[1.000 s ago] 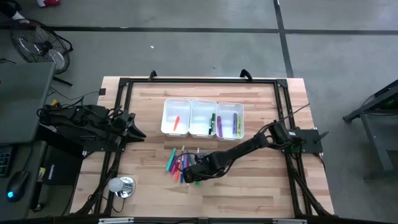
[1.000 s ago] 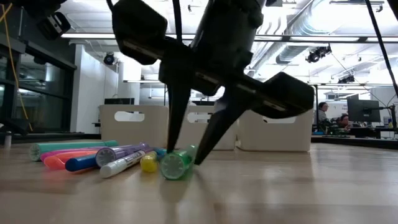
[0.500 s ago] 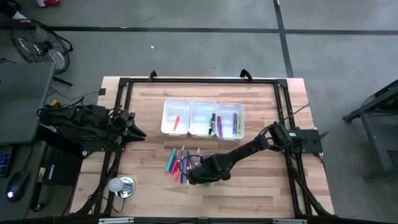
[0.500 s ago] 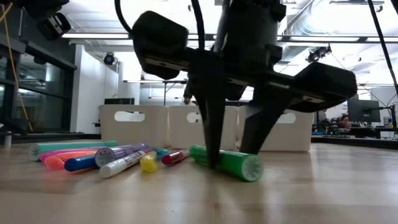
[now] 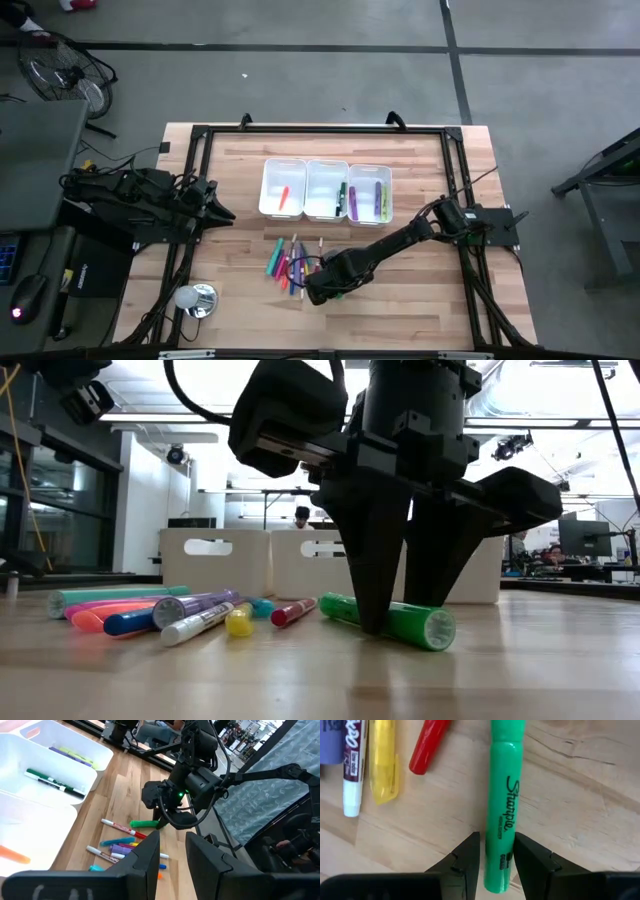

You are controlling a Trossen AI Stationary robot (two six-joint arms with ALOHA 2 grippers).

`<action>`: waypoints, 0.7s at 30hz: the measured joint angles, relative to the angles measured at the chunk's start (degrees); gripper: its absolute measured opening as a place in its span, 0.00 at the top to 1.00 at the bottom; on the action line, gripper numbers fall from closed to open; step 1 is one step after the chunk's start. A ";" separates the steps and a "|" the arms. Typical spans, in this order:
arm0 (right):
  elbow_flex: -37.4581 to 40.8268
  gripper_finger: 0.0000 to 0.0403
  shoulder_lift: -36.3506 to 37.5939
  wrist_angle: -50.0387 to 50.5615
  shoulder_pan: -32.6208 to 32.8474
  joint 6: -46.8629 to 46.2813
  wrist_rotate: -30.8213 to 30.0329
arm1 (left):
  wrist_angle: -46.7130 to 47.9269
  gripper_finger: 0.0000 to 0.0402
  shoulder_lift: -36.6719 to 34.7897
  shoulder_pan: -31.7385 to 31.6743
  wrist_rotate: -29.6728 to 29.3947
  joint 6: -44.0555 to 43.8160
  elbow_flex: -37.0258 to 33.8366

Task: Pick & Place Markers
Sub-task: Put the green highlighter into the right white bin

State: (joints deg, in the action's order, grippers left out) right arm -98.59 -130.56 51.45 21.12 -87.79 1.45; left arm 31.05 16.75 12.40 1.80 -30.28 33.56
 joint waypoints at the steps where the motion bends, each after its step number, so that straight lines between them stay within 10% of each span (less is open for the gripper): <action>1: 0.02 0.73 0.00 -0.04 -0.35 0.57 0.10 | 0.00 0.77 0.00 0.00 0.00 0.00 0.00; 21: 0.13 0.73 0.00 -0.85 -4.03 4.13 -4.08 | 0.00 0.77 0.00 -0.02 0.09 0.00 0.00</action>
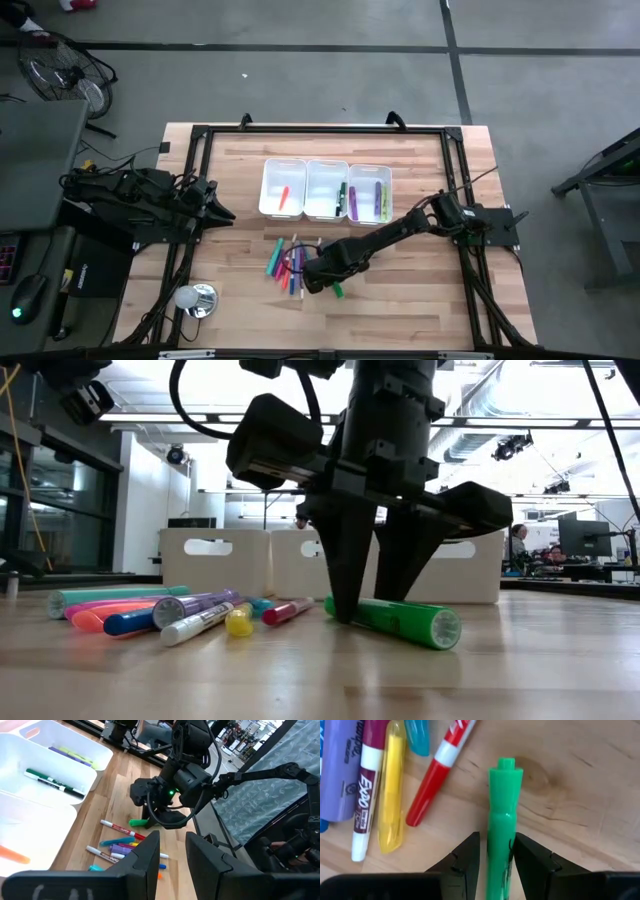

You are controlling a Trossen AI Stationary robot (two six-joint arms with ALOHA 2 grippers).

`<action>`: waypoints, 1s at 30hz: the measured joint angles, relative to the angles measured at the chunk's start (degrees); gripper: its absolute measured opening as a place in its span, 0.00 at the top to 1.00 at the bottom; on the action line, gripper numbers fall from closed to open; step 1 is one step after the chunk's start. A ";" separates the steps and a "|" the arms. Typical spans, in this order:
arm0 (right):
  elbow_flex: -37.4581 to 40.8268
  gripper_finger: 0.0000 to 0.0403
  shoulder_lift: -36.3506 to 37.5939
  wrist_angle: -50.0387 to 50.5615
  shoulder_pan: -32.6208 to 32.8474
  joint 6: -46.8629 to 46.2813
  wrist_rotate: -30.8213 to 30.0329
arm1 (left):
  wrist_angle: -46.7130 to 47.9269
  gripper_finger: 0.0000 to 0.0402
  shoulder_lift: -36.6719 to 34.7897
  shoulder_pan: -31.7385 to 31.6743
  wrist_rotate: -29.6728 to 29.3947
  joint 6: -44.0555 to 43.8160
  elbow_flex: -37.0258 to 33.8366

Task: Pick & Place Markers
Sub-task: Put the green highlighter into the right white bin

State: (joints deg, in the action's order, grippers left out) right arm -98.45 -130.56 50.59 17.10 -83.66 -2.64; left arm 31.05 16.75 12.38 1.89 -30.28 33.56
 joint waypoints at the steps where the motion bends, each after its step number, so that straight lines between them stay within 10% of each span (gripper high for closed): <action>1: 0.00 0.73 0.00 -0.03 0.00 0.02 -0.16 | 0.00 0.77 0.00 0.00 0.02 0.00 0.00; 30: -0.17 0.73 0.00 1.58 1.94 0.37 -3.58 | 0.48 0.77 0.00 0.02 0.09 -0.02 0.00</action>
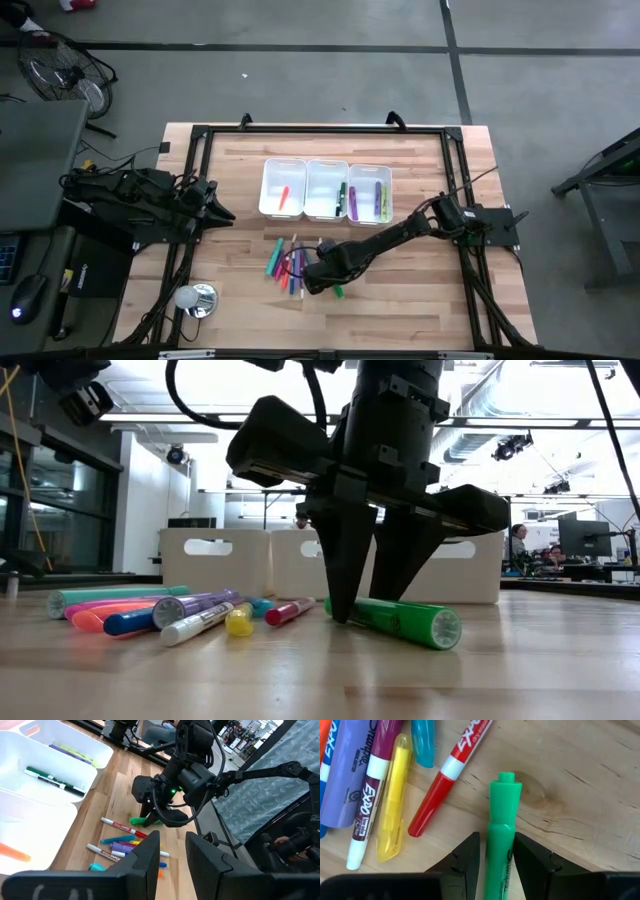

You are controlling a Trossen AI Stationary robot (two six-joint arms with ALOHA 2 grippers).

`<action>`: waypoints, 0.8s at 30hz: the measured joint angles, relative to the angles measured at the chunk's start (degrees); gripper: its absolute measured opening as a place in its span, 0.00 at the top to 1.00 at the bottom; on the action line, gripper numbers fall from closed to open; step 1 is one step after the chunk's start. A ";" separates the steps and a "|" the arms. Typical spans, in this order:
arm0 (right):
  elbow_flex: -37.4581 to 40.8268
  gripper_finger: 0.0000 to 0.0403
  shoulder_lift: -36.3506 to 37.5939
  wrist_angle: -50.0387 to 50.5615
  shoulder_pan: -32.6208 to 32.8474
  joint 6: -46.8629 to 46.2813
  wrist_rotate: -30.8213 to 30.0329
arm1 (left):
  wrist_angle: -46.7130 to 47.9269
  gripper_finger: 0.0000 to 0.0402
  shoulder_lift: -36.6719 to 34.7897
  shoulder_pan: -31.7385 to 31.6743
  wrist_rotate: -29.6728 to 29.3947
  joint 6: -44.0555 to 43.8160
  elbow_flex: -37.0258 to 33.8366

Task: Pick & Place Markers
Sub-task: Put the green highlighter into the right white bin

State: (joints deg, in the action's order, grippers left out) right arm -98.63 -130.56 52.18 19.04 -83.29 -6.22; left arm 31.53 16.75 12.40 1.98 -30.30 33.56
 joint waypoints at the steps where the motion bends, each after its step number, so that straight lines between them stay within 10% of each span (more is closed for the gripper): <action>1: 0.00 0.73 0.00 0.01 0.08 0.06 0.02 | 0.00 0.77 0.00 -0.02 0.00 0.00 0.00; 24: 0.04 0.73 0.00 2.13 -1.35 -1.19 12.56 | 0.00 0.77 0.00 -0.02 0.02 -0.06 0.00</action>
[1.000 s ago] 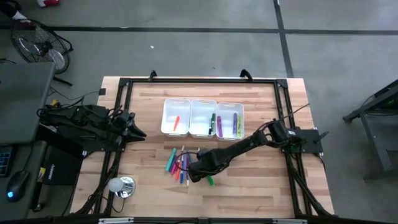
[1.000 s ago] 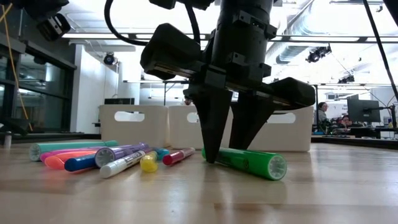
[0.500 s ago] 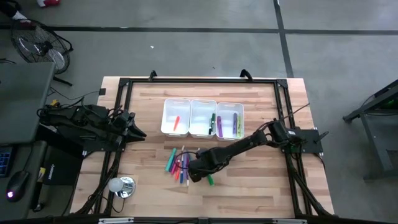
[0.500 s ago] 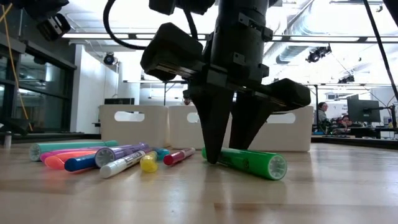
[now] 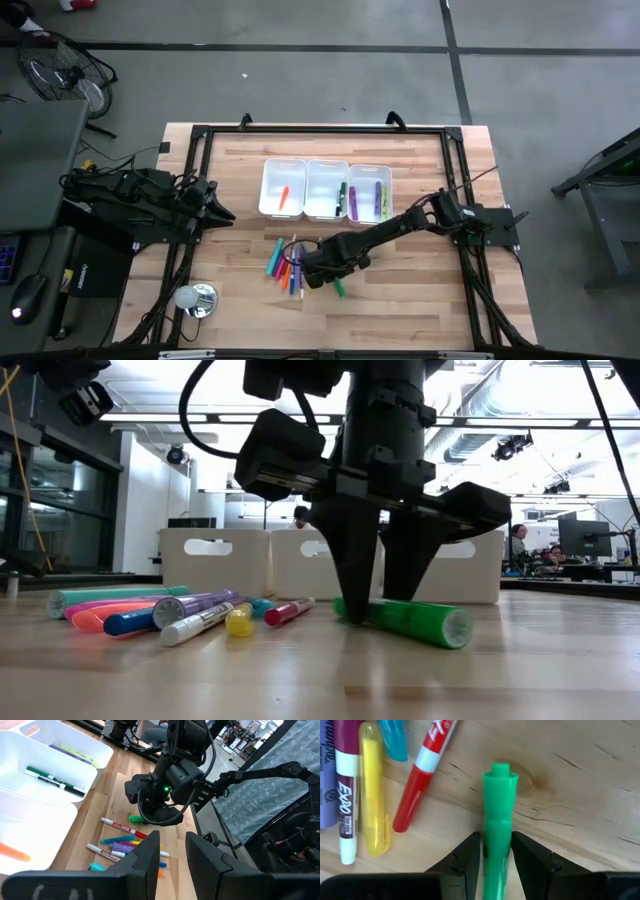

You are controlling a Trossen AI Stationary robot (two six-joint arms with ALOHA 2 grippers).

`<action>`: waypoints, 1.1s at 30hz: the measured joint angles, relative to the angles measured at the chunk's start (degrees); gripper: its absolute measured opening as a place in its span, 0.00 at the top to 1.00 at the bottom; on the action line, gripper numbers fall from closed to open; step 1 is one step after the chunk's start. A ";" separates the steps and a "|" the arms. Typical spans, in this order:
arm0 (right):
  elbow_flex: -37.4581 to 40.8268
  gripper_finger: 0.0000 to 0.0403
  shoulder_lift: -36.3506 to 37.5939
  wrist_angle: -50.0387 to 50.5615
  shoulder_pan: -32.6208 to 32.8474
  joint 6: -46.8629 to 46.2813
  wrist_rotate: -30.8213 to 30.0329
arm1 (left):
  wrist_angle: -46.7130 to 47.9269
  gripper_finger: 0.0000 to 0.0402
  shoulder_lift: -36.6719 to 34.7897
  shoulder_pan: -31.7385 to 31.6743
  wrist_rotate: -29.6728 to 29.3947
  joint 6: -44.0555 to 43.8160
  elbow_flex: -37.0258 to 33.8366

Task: Pick & Place Markers
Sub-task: Put the green highlighter into the right white bin

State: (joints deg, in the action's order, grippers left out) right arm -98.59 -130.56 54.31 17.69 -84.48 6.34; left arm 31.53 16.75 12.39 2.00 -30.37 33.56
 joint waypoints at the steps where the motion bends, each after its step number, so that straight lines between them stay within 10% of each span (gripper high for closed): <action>1: 0.00 0.73 0.00 0.05 0.00 -0.01 0.03 | 0.00 0.77 0.00 0.00 0.00 0.00 0.00; 33: 0.55 0.87 3.47 3.38 0.00 0.54 -3.98 | 0.17 0.77 -0.02 0.00 0.08 0.04 0.00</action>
State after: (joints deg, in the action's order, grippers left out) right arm -98.03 -127.09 57.69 17.69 -83.94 2.36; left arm 31.70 16.74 12.39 2.08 -30.33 33.56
